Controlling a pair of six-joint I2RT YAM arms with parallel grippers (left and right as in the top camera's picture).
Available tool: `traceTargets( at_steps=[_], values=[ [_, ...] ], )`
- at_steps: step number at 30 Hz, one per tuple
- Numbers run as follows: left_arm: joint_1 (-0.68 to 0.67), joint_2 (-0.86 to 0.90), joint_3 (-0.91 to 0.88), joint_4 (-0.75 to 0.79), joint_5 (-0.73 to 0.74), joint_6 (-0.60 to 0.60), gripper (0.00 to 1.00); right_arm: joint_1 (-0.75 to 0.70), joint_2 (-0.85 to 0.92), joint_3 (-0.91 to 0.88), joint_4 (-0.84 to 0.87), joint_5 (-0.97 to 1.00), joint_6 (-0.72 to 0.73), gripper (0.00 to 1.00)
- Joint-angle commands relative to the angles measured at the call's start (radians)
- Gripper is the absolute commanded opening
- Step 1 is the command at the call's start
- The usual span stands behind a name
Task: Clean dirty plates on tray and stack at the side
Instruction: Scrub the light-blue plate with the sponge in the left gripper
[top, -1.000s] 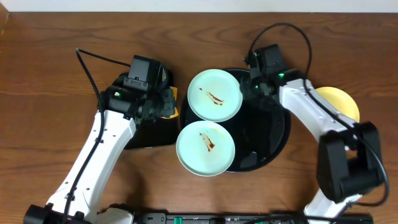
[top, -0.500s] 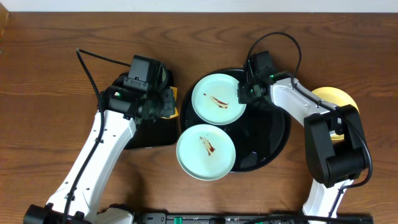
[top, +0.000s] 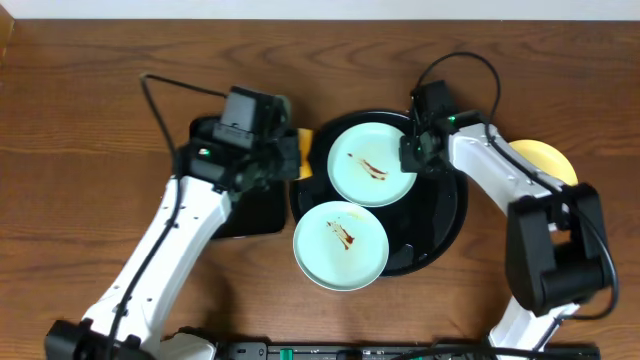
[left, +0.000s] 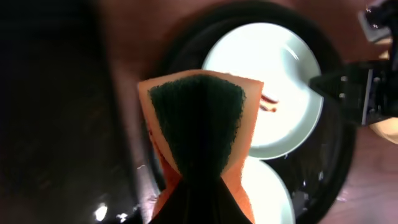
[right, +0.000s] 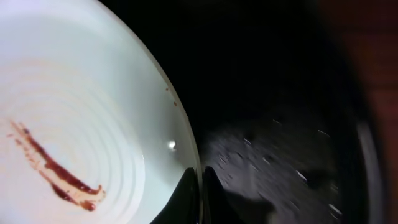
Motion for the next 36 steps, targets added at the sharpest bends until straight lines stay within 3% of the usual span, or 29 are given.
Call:
traceTargets(
  at_steps=[1,9,16,23,36],
  values=[
    [-0.058,0.068,0.007,0.055,0.089,0.020,0.08,-0.006,-0.055,-0.002,-0.029,0.066,0.006,0.01],
    [-0.182,0.228,0.007,0.258,0.209,0.014,0.08,0.000,-0.057,-0.002,-0.115,0.063,0.006,0.01],
    [-0.254,0.354,0.007,0.382,0.289,-0.096,0.08,0.000,-0.057,-0.002,-0.131,0.063,0.006,0.01],
    [-0.264,0.437,0.007,0.502,0.390,-0.183,0.08,0.000,-0.057,-0.002,-0.137,0.063,0.006,0.01],
    [-0.265,0.518,0.007,0.583,0.391,-0.233,0.08,0.012,-0.057,-0.002,-0.140,0.055,0.006,0.01]
  ],
)
